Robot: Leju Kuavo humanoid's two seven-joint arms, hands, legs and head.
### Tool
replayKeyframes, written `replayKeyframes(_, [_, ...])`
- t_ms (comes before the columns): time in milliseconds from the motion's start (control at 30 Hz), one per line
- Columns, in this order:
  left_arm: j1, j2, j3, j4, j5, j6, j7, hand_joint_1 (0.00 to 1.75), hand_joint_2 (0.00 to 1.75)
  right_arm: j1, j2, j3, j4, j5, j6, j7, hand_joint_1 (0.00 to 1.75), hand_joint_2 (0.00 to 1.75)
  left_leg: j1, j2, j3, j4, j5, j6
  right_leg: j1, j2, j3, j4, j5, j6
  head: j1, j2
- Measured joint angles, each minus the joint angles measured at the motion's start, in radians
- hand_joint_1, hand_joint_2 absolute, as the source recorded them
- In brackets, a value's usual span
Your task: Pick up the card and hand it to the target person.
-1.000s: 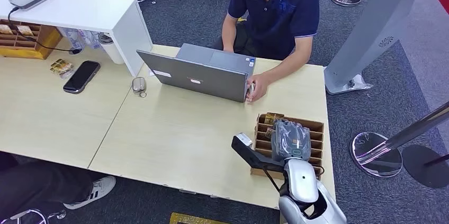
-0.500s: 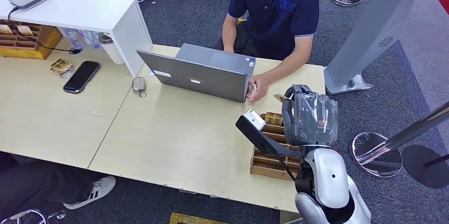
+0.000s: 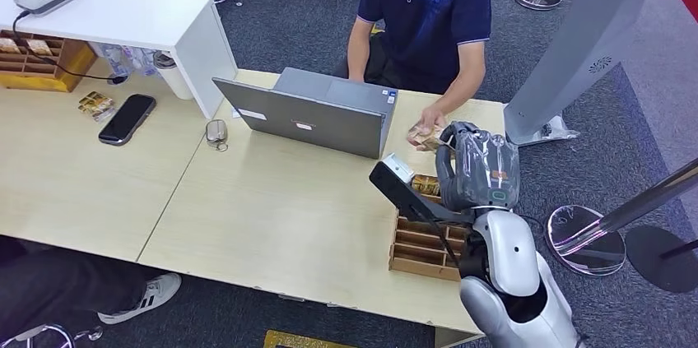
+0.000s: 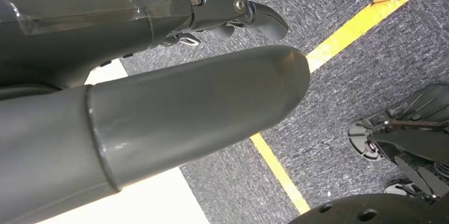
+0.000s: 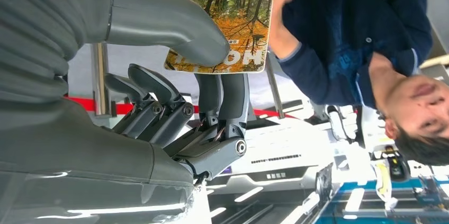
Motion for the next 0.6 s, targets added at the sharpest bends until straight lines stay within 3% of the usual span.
replayKeyframes(600, [0.000,-0.002,-0.004,0.000,-0.010,-0.004,0.000,0.00,0.00,-0.041,0.025,-0.030,0.178,-0.006,-0.031,0.018,1.75,1.75,0.000,0.000,0.000,0.000,0.000,0.000,0.000,0.000,0.000,0.000,0.000,0.000,0.000,0.000])
